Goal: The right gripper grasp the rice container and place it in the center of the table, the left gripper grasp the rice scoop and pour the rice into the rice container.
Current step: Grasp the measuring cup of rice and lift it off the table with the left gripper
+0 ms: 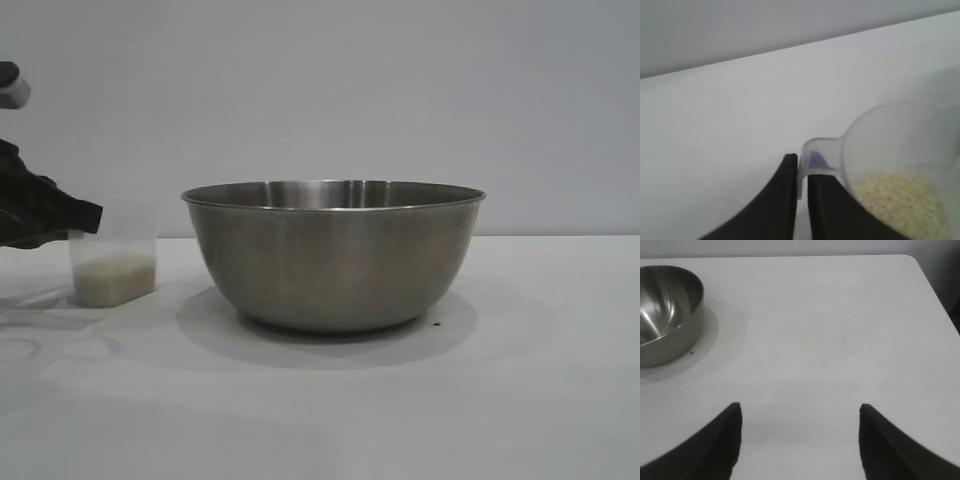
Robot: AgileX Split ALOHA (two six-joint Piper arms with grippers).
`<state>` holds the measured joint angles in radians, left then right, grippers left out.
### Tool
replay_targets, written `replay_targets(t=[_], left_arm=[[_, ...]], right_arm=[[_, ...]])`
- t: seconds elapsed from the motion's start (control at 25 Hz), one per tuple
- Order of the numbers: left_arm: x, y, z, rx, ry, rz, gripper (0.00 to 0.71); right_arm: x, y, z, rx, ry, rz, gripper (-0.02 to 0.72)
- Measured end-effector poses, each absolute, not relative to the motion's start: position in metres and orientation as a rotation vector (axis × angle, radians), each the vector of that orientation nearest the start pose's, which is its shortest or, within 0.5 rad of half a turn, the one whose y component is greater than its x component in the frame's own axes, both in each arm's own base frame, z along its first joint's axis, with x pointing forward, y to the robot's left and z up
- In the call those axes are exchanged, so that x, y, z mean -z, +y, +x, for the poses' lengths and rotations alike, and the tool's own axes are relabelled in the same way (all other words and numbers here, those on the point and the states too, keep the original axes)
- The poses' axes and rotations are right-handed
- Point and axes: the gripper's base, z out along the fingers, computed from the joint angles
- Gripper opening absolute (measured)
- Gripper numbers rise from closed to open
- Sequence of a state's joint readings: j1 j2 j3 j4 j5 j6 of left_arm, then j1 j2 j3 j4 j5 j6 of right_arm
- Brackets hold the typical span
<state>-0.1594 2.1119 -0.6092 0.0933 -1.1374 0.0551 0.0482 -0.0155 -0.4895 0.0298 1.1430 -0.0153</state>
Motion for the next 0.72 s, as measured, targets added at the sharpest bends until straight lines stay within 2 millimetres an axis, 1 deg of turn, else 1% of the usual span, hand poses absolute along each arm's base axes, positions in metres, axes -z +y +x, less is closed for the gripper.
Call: replay_targets(t=[0.16,0.28,0.44,0.56,0.72], left_arm=[[-0.076,-0.06,0.321,0.121,1.827,0.303,0.0],[-0.085,-0.06,0.322,0.106,1.801,0.319,0.0],[-0.109,-0.061,0.324,0.078,1.718,0.348,0.0],[-0.13,-0.065,0.326,0.076,1.634,0.41,0.0],[-0.157,-0.076,0.338,0.093,1.499,0.524,0.0]], right_arm=[[-0.268,0.002,-0.01,-0.056,2.121,-0.07,0.425],[-0.268,0.002,-0.01,-0.056,2.121,-0.07,0.425],[-0.268,0.002,-0.01,-0.056,2.121,-0.07,0.425],[-0.268,0.002,-0.01,-0.056,2.121,-0.07,0.425],[-0.268,0.002,-0.01,-0.056,2.121,-0.07,0.425]])
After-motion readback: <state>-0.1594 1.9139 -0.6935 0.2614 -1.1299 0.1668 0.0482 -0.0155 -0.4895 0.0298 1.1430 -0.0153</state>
